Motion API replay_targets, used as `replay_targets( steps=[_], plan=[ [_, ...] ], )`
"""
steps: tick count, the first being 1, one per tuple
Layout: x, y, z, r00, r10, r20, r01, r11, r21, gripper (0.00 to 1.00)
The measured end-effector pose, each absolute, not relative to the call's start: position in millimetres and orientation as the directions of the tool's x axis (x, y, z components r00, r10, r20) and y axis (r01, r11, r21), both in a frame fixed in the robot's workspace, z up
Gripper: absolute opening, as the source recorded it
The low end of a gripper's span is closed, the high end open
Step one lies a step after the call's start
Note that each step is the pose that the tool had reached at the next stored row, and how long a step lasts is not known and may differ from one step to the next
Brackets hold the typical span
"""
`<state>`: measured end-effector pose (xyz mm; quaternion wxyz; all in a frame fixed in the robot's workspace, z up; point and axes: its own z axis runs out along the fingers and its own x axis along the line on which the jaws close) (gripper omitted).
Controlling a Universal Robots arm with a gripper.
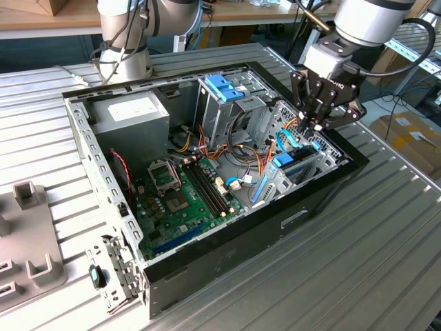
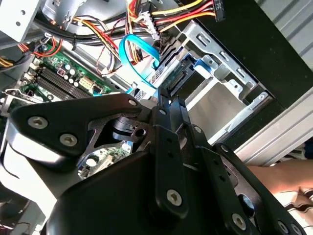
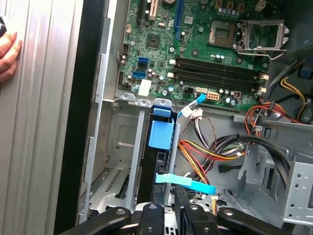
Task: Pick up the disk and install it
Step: 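Insert the first disk wire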
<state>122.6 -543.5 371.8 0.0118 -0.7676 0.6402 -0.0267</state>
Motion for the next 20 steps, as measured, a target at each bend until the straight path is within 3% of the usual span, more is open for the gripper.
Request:
replay_targets(
  steps=[20],
  plan=[
    [123.1,-542.9,371.8,0.223,-0.975,0.026,-0.973,-0.224,-0.052,0.24]
  ],
)
